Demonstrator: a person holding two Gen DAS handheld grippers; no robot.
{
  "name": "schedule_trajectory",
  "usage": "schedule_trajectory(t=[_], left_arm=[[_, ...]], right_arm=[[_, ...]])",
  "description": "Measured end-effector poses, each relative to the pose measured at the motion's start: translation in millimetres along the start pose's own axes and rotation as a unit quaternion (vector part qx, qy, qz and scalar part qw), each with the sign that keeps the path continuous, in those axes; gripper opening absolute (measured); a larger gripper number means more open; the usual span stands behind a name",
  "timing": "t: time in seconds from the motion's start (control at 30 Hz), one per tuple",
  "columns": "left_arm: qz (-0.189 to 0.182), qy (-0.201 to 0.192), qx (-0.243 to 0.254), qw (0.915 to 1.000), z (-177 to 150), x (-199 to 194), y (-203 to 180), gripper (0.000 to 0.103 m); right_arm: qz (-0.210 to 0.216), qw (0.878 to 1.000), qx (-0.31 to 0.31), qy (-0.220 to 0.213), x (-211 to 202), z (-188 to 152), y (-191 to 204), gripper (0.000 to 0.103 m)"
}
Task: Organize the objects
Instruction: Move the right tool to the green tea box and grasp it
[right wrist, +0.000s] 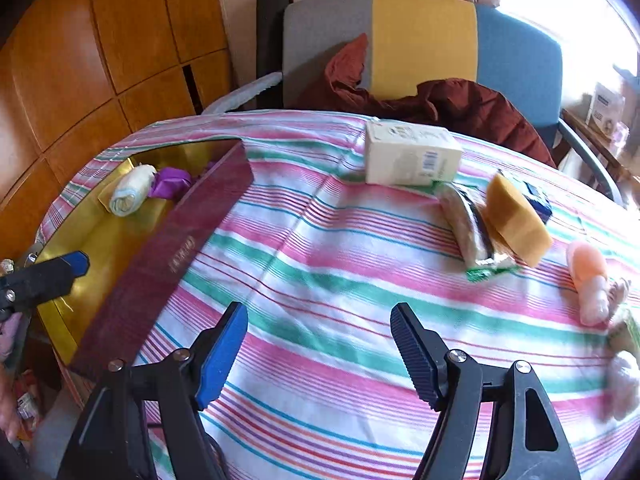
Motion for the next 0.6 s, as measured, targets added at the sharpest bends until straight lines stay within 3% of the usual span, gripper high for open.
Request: schedule_trajectory(t=[0.17, 0.33, 0.5, 0.6], left_arm=[[-0.009, 0.006, 0.022, 0.9997, -7, 3, -16, 0.061], [-0.016, 0.005, 0.036, 0.9992, -12, 3, -31, 0.061], [-0.024, -0.002, 0.058, 0.9980, -17, 1, -50, 0.062], [-0.026, 0.008, 0.067, 0.9974, -22, 4, -56, 0.062]], right_arm=[[-0.041, 0.999, 0.003, 0.009, -17, -12, -46, 0.075], [-0.124, 0.992, 0.029, -0.005, -52, -18, -127, 0.078], [-0.211, 0.972, 0.098, -0.020, -84, -25, -212, 0.081], [-0.235, 0.956, 0.173, -0.019, -94, -38, -256, 0.079]])
Point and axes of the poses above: each gripper's, at about its wrist camera, not at the fingertips, and x roughly the way its jaws point, y to its left, z to its top, the point moved 6 cm from there along x, roughly the way its jaws point
